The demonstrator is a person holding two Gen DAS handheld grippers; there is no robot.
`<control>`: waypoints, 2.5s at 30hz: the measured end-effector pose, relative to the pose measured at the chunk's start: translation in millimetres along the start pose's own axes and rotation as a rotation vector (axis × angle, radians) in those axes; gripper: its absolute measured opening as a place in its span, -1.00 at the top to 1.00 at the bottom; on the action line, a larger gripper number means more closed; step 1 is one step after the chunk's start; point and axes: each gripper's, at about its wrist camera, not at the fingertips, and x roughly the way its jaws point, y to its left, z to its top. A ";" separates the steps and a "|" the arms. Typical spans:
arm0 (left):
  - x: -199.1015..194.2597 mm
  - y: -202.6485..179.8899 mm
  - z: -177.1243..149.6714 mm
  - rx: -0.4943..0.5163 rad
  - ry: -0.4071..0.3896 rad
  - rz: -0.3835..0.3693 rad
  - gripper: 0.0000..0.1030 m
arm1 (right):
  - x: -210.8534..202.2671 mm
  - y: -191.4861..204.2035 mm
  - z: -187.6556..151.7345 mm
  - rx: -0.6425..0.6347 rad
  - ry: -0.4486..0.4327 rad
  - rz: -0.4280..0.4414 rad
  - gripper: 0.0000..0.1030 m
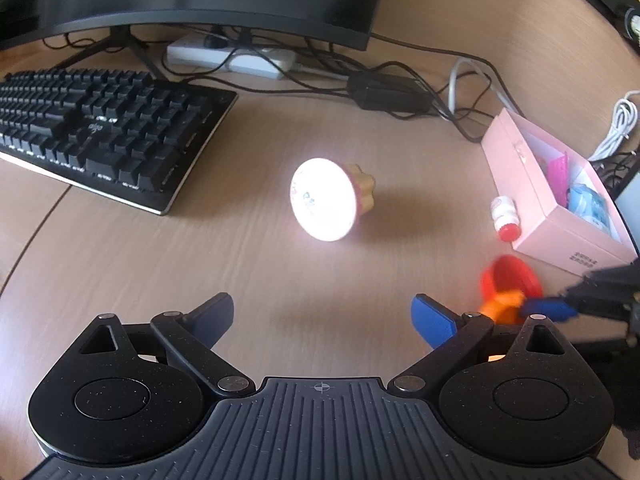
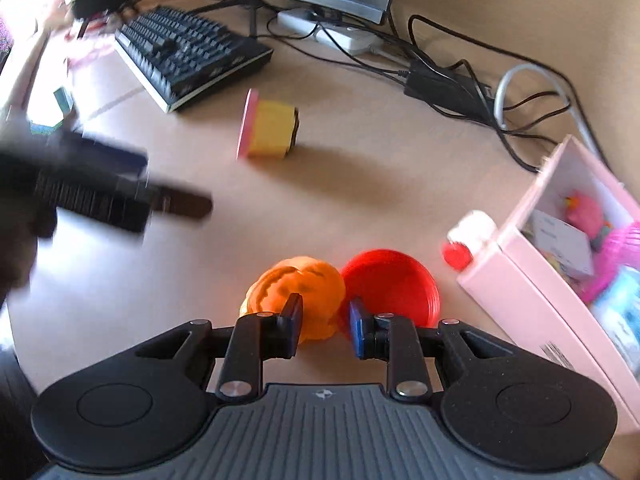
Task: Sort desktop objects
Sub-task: 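Grasp the orange cup beside the red lid with the right gripper, then grasp the red lid with the left gripper while the right gripper holds the orange cup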
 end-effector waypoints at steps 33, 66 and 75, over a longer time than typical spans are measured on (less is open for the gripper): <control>-23.7 -125.6 -58.4 0.354 0.109 -0.009 -0.94 | -90.4 -72.5 -151.8 0.517 -0.232 -0.230 -0.77; 68.9 -192.7 -24.0 0.420 0.086 -0.075 -0.56 | -107.9 -61.4 -156.5 0.565 -0.178 -0.302 -0.08; 46.7 -181.4 -37.7 0.425 0.073 -0.100 -0.31 | -108.1 -60.7 -154.1 0.567 -0.171 -0.277 -0.08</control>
